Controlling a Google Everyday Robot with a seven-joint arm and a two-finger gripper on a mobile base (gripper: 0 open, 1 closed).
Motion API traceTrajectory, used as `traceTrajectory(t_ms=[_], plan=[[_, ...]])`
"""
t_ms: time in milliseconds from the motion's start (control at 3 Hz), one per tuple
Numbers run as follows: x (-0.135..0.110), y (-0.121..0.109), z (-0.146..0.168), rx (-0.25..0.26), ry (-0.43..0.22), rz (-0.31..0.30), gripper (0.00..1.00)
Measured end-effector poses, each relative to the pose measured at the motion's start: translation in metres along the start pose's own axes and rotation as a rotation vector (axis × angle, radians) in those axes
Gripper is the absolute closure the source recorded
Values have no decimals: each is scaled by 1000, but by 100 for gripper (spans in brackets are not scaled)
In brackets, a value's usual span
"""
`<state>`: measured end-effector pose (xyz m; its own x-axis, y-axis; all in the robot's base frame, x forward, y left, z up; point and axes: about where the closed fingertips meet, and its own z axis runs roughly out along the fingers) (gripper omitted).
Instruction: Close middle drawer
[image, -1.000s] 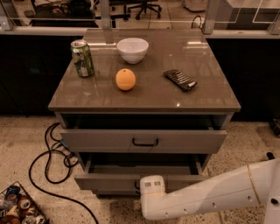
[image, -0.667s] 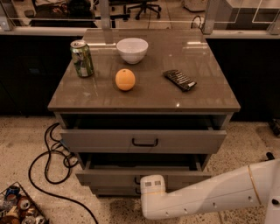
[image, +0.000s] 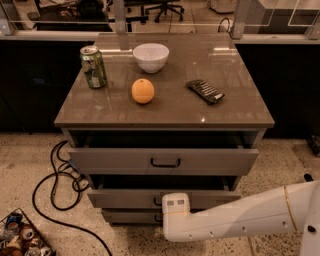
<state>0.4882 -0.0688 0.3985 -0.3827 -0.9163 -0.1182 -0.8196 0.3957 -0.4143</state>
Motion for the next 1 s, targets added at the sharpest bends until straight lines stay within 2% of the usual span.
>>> traceTrajectory(t_ms=[333, 667, 1000], plan=[[3, -23, 7, 45, 19, 36, 100], [5, -30, 8, 65, 31, 49, 100], [9, -44, 11, 107, 56, 73, 100]])
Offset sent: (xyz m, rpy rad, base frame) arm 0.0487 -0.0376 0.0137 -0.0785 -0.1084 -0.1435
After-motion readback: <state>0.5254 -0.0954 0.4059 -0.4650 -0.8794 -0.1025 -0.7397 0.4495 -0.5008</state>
